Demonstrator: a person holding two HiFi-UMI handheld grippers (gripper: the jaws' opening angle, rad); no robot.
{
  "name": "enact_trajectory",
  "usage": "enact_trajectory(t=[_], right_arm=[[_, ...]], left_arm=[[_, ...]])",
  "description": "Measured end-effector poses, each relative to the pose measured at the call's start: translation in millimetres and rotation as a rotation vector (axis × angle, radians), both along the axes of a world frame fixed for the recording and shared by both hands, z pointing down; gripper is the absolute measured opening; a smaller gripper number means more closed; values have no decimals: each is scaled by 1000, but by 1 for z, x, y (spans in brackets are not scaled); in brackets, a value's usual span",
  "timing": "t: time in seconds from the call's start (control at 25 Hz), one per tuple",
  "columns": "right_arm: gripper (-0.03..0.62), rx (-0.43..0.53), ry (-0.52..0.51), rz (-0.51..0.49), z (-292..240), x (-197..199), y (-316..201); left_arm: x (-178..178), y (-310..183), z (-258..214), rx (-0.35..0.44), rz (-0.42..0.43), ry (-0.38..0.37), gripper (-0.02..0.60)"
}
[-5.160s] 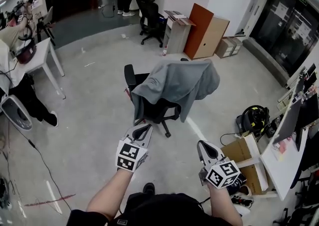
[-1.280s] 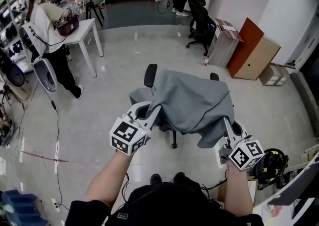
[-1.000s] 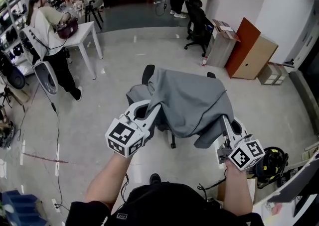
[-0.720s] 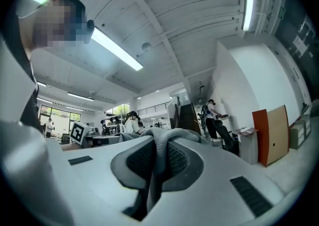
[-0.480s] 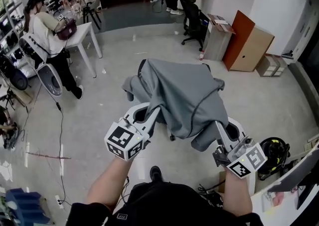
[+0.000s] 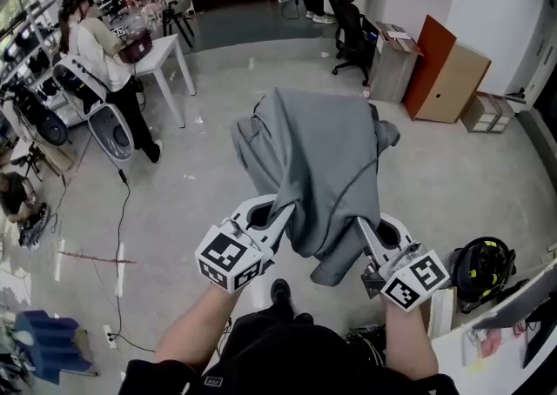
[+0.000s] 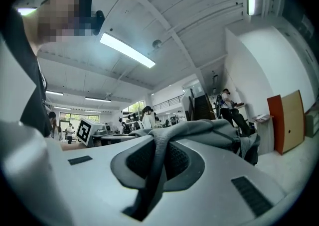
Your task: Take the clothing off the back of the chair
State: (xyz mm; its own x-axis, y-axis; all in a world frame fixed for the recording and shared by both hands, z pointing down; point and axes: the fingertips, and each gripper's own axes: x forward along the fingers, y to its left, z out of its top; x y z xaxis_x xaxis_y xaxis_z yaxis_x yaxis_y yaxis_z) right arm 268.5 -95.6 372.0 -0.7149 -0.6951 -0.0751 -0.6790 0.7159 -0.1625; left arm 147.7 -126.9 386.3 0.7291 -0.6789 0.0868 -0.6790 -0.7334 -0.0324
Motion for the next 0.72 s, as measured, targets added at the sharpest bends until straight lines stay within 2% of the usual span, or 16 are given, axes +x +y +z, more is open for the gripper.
enact_trajectory(t=[0.32,0.72], right_arm=[[26,-94,-15,-5,29,-23,-6],[26,-174,50,-7,47,-76,-45]], left_arm=[[-22,4,27,-74,-51,-57,8],[-10,-22,46,-85,101,-89,8]])
